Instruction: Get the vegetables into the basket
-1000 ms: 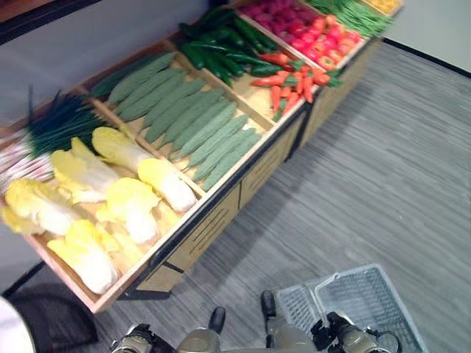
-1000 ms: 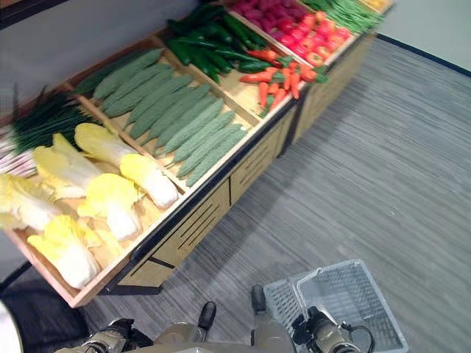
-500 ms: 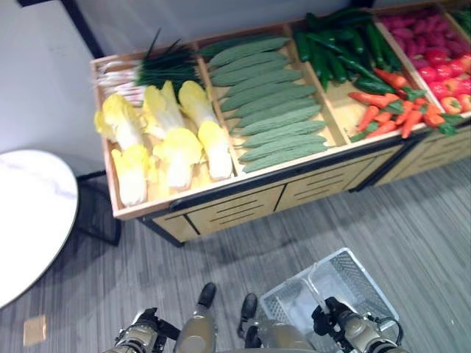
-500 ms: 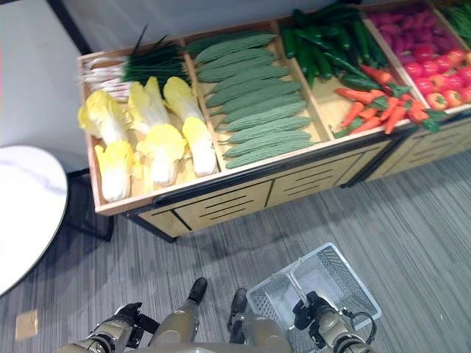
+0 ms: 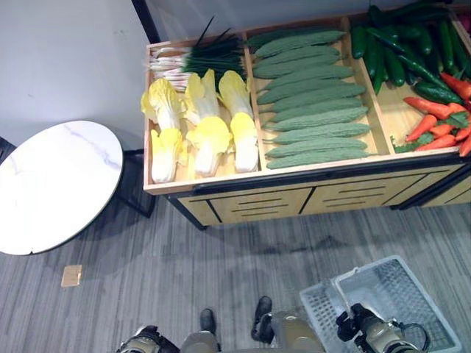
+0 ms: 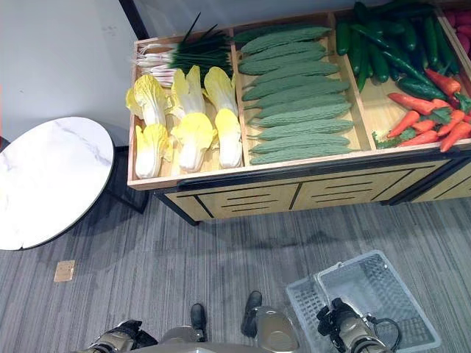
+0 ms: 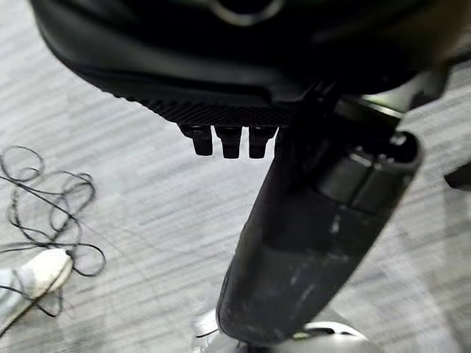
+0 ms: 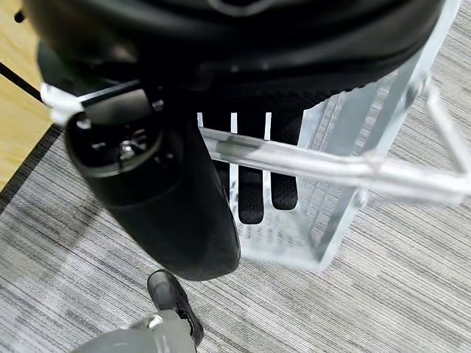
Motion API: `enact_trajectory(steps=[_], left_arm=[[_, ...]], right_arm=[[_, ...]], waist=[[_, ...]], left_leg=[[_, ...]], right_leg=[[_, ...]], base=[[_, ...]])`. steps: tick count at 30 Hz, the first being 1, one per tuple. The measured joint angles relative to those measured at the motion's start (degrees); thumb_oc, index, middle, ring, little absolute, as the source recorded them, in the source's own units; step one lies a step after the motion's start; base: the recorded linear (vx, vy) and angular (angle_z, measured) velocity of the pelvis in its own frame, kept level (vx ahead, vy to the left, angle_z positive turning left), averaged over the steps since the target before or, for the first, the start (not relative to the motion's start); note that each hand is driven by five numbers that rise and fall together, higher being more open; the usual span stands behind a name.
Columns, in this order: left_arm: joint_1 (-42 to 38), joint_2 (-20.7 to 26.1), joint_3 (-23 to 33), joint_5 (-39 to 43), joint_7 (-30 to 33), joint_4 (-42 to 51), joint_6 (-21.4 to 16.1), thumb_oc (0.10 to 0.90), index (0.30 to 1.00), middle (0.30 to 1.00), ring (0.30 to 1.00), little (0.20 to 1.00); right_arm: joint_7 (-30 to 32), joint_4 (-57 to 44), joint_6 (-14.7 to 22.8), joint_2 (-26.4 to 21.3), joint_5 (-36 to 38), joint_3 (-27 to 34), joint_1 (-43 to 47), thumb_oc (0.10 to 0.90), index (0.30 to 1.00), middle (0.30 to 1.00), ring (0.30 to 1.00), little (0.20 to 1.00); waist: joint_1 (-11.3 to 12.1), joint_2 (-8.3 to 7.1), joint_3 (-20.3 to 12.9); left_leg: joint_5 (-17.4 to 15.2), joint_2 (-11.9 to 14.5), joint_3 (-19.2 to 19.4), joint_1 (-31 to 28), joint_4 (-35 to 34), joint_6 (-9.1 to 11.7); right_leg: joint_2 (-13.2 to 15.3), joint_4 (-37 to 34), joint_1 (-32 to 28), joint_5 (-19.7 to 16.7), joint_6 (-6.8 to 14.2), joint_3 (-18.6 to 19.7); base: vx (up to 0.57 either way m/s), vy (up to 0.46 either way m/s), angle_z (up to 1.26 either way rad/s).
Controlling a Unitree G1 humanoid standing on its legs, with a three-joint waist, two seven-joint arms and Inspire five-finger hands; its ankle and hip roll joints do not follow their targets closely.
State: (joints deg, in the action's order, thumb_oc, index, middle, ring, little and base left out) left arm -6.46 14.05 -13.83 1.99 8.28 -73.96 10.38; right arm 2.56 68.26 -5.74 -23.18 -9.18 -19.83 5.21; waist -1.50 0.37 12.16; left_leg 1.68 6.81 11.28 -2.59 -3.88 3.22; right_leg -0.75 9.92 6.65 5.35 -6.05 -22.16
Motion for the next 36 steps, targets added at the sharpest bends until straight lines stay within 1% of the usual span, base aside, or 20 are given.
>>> enact_trajectory(steps=[2,3,4,6,7,10,15,19,21,22,23,24,25,26,28,30,31,32,33,36], left_arm=[[-0.2,0.5,0.0,-0.9,0.0,0.0,-0.1,0.9,1.0,1.0,1.0,1.0],[-0.3,0.5,0.0,-0.9,0.0,0.1,-0.1,0.9,1.0,1.0,1.0,1.0],[-0.4,0.5,0.0,-0.9,0.0,0.1,-0.2,0.9,1.0,1.0,1.0,1.0],[-0.6,0.4,0.0,-0.9,0.0,0.1,-0.3,0.9,1.0,1.0,1.0,1.0],[-0.7,0.4,0.0,-0.9,0.0,0.0,-0.3,0.9,1.0,1.0,1.0,1.0],[-1.1,0.5,0.0,-0.9,0.0,0.1,-0.5,0.9,1.0,1.0,1.0,1.0],[-0.2,0.8,1.5,-0.8,0.6,-0.4,-0.7,0.9,1.0,1.0,1.0,1.0],[0.0,2.1,3.9,0.0,1.7,2.5,-1.1,0.9,1.0,1.0,1.0,1.0],[1.4,3.6,4.7,1.0,3.0,8.2,-1.3,0.9,1.0,1.0,1.0,1.0],[2.6,4.7,4.9,1.4,3.7,13.3,-2.1,0.9,1.0,1.0,1.0,1.0],[4.3,5.5,5.9,2.2,3.7,19.1,-1.2,0.9,1.0,1.0,1.0,1.0],[8.2,7.4,6.9,3.2,4.0,30.2,-2.7,0.9,1.0,1.0,1.0,1.0],[10.1,8.0,8.3,3.7,4.1,35.7,-2.7,0.9,1.0,1.0,1.0,1.0],[14.2,9.2,11.1,3.8,4.6,47.0,-5.3,0.9,1.0,1.0,1.0,1.0],[15.4,9.6,13.8,3.5,5.5,55.3,-6.5,0.9,1.0,1.0,1.0,1.0],[14.5,10.3,15.9,2.6,5.9,57.9,-7.4,0.9,1.0,1.0,1.0,1.0],[13.8,10.6,16.8,2.5,6.2,59.0,-6.3,0.9,1.0,1.0,1.0,1.0],[13.8,10.5,18.4,2.4,6.6,62.1,-5.0,0.9,1.0,1.0,1.0,1.0],[13.8,10.5,19.7,1.2,8.0,65.5,-5.3,0.9,1.0,1.0,1.0,1.0],[13.6,10.6,20.3,-0.5,8.9,68.0,-5.4,0.9,1.0,1.0,1.0,1.0]], right_arm=[[0.1,-0.7,0.2,0.2,-0.1,-0.8,-1.0,0.4,0.3,0.3,0.3,0.3],[0.1,-0.7,0.2,0.3,-0.1,-0.8,-1.1,0.4,0.3,0.3,0.3,0.3],[0.1,-0.7,0.3,0.5,-0.1,-0.8,-1.1,0.4,0.3,0.3,0.3,0.3],[0.4,-1.2,0.5,0.8,-0.5,-0.8,-1.1,0.4,0.3,0.3,0.3,0.3],[0.3,-1.2,0.4,1.0,-1.2,-0.8,-1.3,0.4,0.3,0.3,0.3,0.3],[-0.1,-0.2,0.1,1.6,-1.2,-0.6,-1.5,0.4,0.3,0.3,0.3,0.3],[0.2,0.2,-0.3,2.3,-1.3,0.5,-3.6,0.4,0.3,0.3,0.3,0.3],[0.6,0.0,-0.3,2.2,-1.7,1.0,-3.8,0.4,0.3,0.3,0.3,0.3],[1.0,-0.5,-0.4,1.8,-1.8,1.7,-4.3,0.4,0.3,0.3,0.3,0.3],[1.2,-0.9,-0.4,1.3,-1.8,1.7,-5.1,0.4,0.3,0.3,0.3,0.3],[1.2,-2.2,-0.5,0.9,-2.0,2.1,-5.9,0.4,0.3,0.3,0.3,0.3],[1.0,-5.3,0.0,-0.2,-2.3,2.4,-7.6,0.4,0.3,0.3,0.3,0.3],[0.8,-6.4,-0.1,-0.3,-2.3,3.0,-8.5,0.4,0.3,0.3,0.3,0.3],[0.7,-8.6,0.2,-0.4,-2.3,4.9,-10.3,0.4,0.3,0.3,0.3,0.3],[0.4,-8.5,0.5,-0.4,-2.4,6.1,-11.0,0.4,0.3,0.3,0.3,0.3],[-0.1,-8.0,0.8,-0.4,-2.5,6.1,-10.5,0.4,0.3,0.3,0.3,0.3],[-0.2,-7.9,0.8,-0.3,-2.6,6.1,-10.0,0.4,0.3,0.3,0.3,0.3],[-0.2,-7.9,0.8,0.0,-3.5,6.0,-9.9,0.4,0.3,0.3,0.3,0.3],[-0.3,-7.8,0.8,0.3,-3.5,6.0,-10.1,0.4,0.3,0.3,0.3,0.3],[-0.3,-7.1,0.8,0.8,-3.5,5.9,-10.1,0.4,0.3,0.3,0.3,0.3]], waist=[[-0.2,-0.54,-0.3],[-0.2,-0.56,-0.4],[0.1,-0.53,-0.4],[0.1,-0.31,-0.5],[0.5,-0.42,-0.7],[0.8,-0.64,-1.2],[0.8,-0.18,-3.7],[0.9,0.55,-4.2],[1.3,1.42,-4.5],[1.9,2.11,-5.0],[2.1,2.35,-5.0],[2.4,2.65,-4.9],[2.6,2.78,-4.9],[2.7,2.82,-5.0],[3.0,3.18,-5.2],[3.2,3.3,-5.3],[3.5,3.52,-5.4],[3.5,3.13,-5.2],[3.8,2.85,-5.1],[3.9,2.67,-5.1]], left_leg=[[0.1,0.0,0.2,0.6,0.4,-0.1],[0.0,0.0,0.3,0.7,0.3,-0.3],[-0.2,-0.1,0.4,0.9,0.4,-1.0],[0.0,-0.4,0.5,1.0,0.3,-1.2],[0.0,-0.9,0.8,1.0,0.4,-1.3],[0.0,-2.2,1.2,1.1,0.3,-1.4],[-1.3,-4.2,2.4,0.0,0.4,-3.6],[-1.7,-4.6,2.6,-1.3,0.3,-4.2],[-1.7,-4.6,2.5,-1.7,0.3,-4.2],[-1.7,-4.6,2.4,-1.7,0.3,-4.2],[-1.7,-4.6,2.2,-1.7,0.3,-4.2],[-1.7,-4.5,1.9,-1.7,0.3,-4.2],[-1.6,-4.5,1.7,-1.7,0.3,-4.2],[-1.6,-4.4,1.0,-1.9,0.3,-4.1],[-1.6,-4.4,0.6,-2.1,0.4,-4.1],[-1.5,-4.4,0.5,-1.9,0.4,-3.9],[-1.5,-4.4,0.4,-2.0,0.4,-3.9],[-1.4,-4.3,0.4,-1.9,0.4,-3.8],[-1.4,-4.3,0.3,-1.8,0.4,-3.7],[-1.4,-4.4,0.2,-1.9,0.3,-3.7]], right_leg=[[-0.9,-0.6,-0.7,-0.1,0.1,0.3],[-1.2,-0.9,-0.8,-0.3,0.4,0.7],[-1.4,-1.3,-0.7,-0.6,0.8,1.4],[-1.2,-1.4,-0.5,-1.1,1.3,2.0],[-0.7,-1.2,-0.4,-1.3,1.9,2.4],[0.5,-0.6,0.3,-1.5,2.6,3.0],[2.8,1.1,0.3,-1.1,4.5,4.0],[3.0,0.6,-1.0,-1.0,4.8,4.3],[3.0,0.4,-1.6,-1.0,4.8,4.2],[3.0,0.3,-1.7,-1.1,4.8,4.2],[3.0,0.1,-1.8,-1.1,4.9,4.0],[2.9,0.0,-2.0,-1.2,4.9,3.7],[2.9,-0.2,-2.3,-1.2,5.0,3.3],[2.8,-0.4,-2.9,-1.2,5.1,2.9],[2.9,-0.4,-3.2,-0.8,5.6,2.6],[2.9,-0.2,-3.0,-0.6,5.9,2.6],[3.0,-0.2,-3.0,-0.5,5.8,2.5],[2.9,0.0,-2.8,-0.5,5.9,2.5],[3.0,0.1,-2.8,-0.4,5.9,2.3],[3.0,0.1,-2.8,-0.6,5.7,2.3]], base=[[0.01,0.218,-0.18],[0.0,0.206,-0.25],[0.0,0.179,-0.25],[-0.01,0.178,-0.21],[-0.01,0.158,-0.12],[0.0,0.148,-0.05],[0.01,0.104,-0.07],[0.0,0.071,-0.03],[-0.02,0.073,0.03],[-0.03,0.064,0.04],[-0.03,0.059,0.09],[-0.02,0.053,0.11],[-0.01,0.046,0.19],[0.0,0.044,0.18],[0.0,0.037,0.14],[0.0,0.047,0.03],[-0.01,0.052,0.01],[0.0,0.0,0.0],[-0.01,0.028,0.04],[-0.01,0.022,0.02]])
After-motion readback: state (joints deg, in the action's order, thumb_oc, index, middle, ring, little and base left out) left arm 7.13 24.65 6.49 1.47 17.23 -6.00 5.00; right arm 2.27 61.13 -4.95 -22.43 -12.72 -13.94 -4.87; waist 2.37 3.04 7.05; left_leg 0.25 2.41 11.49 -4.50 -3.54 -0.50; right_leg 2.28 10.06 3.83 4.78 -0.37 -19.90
